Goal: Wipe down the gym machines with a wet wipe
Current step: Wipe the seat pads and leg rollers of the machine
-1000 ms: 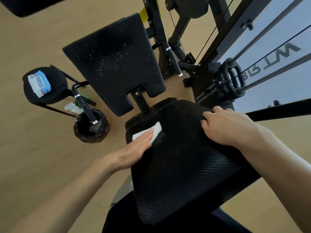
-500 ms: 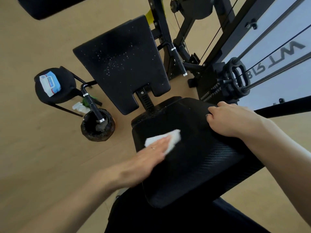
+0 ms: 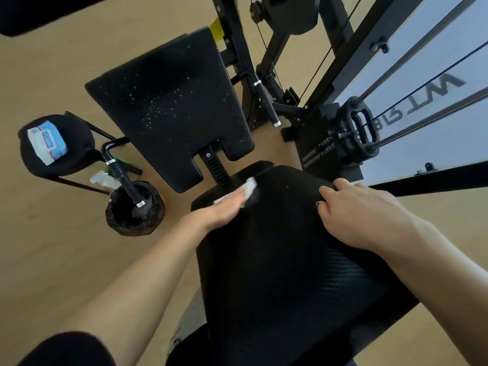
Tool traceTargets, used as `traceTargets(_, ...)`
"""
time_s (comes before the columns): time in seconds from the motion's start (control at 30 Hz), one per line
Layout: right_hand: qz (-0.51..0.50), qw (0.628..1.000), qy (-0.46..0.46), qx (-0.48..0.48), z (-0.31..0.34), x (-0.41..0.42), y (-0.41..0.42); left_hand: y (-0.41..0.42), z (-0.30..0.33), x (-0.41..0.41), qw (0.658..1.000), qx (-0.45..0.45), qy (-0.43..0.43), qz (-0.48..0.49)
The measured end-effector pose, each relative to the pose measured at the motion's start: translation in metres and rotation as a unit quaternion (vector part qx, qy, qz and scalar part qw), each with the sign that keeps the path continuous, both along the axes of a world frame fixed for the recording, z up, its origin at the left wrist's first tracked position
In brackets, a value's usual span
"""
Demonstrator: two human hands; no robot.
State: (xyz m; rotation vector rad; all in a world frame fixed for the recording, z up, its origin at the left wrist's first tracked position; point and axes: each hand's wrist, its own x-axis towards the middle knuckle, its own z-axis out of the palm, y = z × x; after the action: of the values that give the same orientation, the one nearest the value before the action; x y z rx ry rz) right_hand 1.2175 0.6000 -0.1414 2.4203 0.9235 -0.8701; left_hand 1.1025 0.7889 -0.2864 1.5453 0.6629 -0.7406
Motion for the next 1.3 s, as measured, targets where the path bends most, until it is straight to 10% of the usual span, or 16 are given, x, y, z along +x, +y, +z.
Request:
traceTargets(0.2,0.007,1.0,-0.015,0.022,-0.002,0.0,-0.002,-0.058,0.006,0.054,0.978,-0.022,-0.152,-0.14)
traceTargets(0.43,0.017,0.999,-0.019,0.03,0.0,0.0,-0.005,0.016,-0.029,0.007,0.997,0.048,0.049,-0.043)
traceTargets(0.63,-0.048,0.991,0.093,0.087,0.005,0.024,-0.013,-0.078,0.057,0.083,0.981,-0.057,-0.154,-0.102)
traceTargets(0.8,-0.224,0.957,0.157,0.092,0.048,0.078,-0.043,-0.099,0.078,0.098,0.927,0.045,-0.255,-0.271)
traceTargets(1.07,-0.268,0.869,0.363,0.205,0.034,0.076,-0.059,-0.097,0.119,0.074,0.945,-0.059,-0.242,-0.21)
traceTargets(1.3,-0.2,0.868,0.424,0.165,0.021,0.067,-0.047,-0.083,0.112,0.047,0.972,-0.052,-0.201,-0.112)
